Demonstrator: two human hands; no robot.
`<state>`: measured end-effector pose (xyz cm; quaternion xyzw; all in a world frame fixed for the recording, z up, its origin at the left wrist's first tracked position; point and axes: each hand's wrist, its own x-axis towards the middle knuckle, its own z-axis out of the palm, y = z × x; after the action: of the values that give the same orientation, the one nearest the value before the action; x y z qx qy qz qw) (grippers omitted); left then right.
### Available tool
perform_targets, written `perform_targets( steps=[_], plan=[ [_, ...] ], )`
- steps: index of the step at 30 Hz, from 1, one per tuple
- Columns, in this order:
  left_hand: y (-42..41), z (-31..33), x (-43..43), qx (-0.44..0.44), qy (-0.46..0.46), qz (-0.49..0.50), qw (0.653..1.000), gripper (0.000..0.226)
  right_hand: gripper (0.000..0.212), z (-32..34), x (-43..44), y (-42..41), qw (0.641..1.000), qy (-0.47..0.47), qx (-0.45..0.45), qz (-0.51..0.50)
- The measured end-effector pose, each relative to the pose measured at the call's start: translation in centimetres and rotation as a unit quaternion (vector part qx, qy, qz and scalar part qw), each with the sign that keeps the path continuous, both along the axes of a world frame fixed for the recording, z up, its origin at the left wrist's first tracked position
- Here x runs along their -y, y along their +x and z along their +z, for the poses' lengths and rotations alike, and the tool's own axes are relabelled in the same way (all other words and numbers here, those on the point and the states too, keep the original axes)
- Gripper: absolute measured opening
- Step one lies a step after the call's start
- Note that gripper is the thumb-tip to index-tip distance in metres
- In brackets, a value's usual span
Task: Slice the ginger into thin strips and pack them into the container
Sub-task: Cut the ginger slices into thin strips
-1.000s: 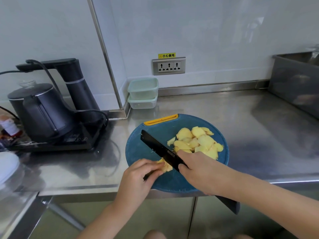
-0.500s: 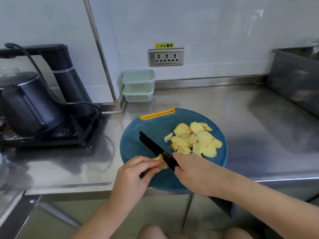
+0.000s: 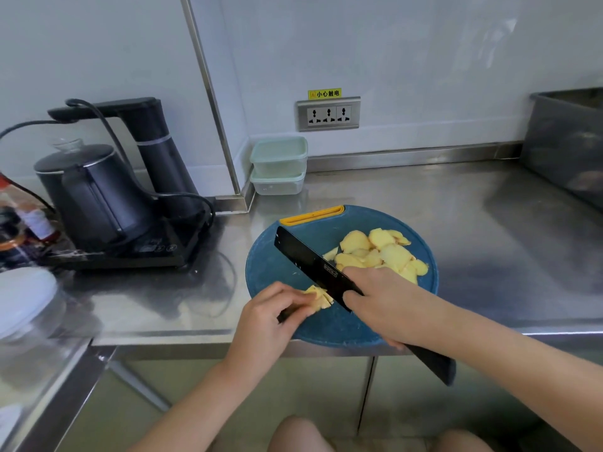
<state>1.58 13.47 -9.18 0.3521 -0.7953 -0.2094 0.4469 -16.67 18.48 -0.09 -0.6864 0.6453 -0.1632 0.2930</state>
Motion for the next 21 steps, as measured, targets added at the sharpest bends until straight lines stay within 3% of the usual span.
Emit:
perform_targets(
  steps=[13, 21],
  plan=[
    [-0.1, 0.1, 0.1, 0.005, -0.005, 0.003, 1.0, 0.016, 0.011, -1.0, 0.0, 0.4, 0.995, -0.026, -0.093, 0.025],
    [-0.1, -0.1, 0.2, 0.002, -0.008, 0.005, 1.0, 0.017, 0.009, -1.7, 0.7, 0.8, 0.994, 0.022, -0.104, 0.028]
  ],
)
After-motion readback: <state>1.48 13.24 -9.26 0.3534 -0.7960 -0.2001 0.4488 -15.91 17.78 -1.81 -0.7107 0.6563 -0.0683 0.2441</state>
